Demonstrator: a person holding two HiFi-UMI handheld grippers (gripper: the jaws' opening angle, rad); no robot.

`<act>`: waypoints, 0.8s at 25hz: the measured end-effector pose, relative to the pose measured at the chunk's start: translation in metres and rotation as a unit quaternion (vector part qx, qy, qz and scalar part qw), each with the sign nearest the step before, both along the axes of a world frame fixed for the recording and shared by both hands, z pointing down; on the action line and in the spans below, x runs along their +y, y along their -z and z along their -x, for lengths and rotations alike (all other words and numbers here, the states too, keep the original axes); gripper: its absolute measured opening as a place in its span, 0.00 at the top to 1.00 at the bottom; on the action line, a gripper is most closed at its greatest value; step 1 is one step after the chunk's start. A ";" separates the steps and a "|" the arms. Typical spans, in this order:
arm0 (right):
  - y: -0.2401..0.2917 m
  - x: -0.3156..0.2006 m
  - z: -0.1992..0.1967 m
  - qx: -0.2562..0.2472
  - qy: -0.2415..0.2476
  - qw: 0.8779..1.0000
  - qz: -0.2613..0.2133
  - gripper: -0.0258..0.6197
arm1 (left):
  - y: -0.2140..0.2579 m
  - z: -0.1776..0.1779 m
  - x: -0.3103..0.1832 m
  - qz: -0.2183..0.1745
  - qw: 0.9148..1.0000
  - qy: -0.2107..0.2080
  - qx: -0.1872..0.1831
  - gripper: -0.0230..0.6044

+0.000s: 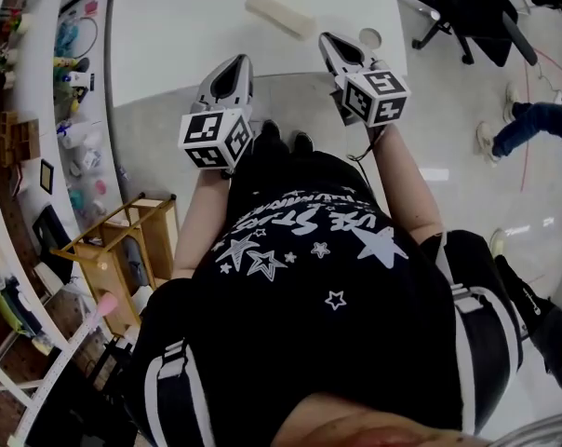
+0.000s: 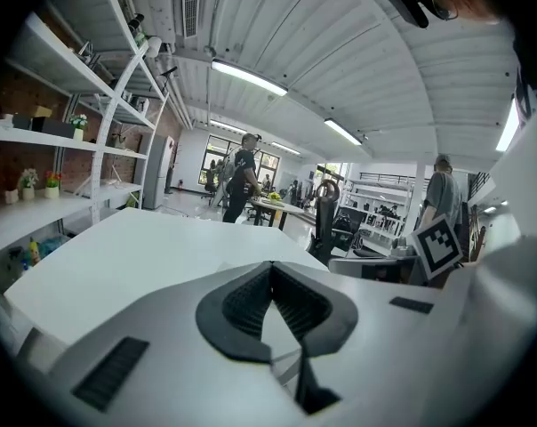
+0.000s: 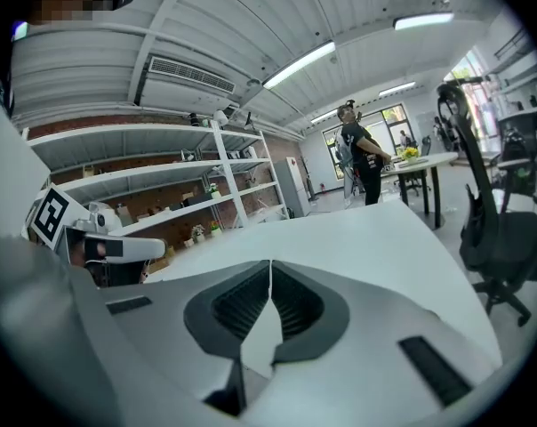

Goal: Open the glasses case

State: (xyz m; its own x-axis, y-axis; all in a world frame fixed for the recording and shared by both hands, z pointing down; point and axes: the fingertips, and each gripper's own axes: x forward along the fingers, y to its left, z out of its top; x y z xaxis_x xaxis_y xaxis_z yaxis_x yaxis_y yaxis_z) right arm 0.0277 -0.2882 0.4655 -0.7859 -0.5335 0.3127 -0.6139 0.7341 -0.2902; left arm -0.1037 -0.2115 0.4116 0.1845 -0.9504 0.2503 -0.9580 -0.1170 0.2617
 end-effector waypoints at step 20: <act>-0.027 -0.064 0.041 0.062 -0.078 0.995 0.019 0.95 | -0.057 0.041 -0.103 0.063 0.992 -0.111 -0.008 0.94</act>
State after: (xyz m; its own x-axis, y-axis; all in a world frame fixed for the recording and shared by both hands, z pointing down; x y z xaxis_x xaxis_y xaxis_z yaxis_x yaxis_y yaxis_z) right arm -0.0134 -0.3522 0.4928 -0.6486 -0.6317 0.4245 -0.7523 0.6169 -0.2314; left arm -0.1450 -0.3141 0.4686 0.3809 -0.8480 0.3685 -0.9163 -0.2930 0.2729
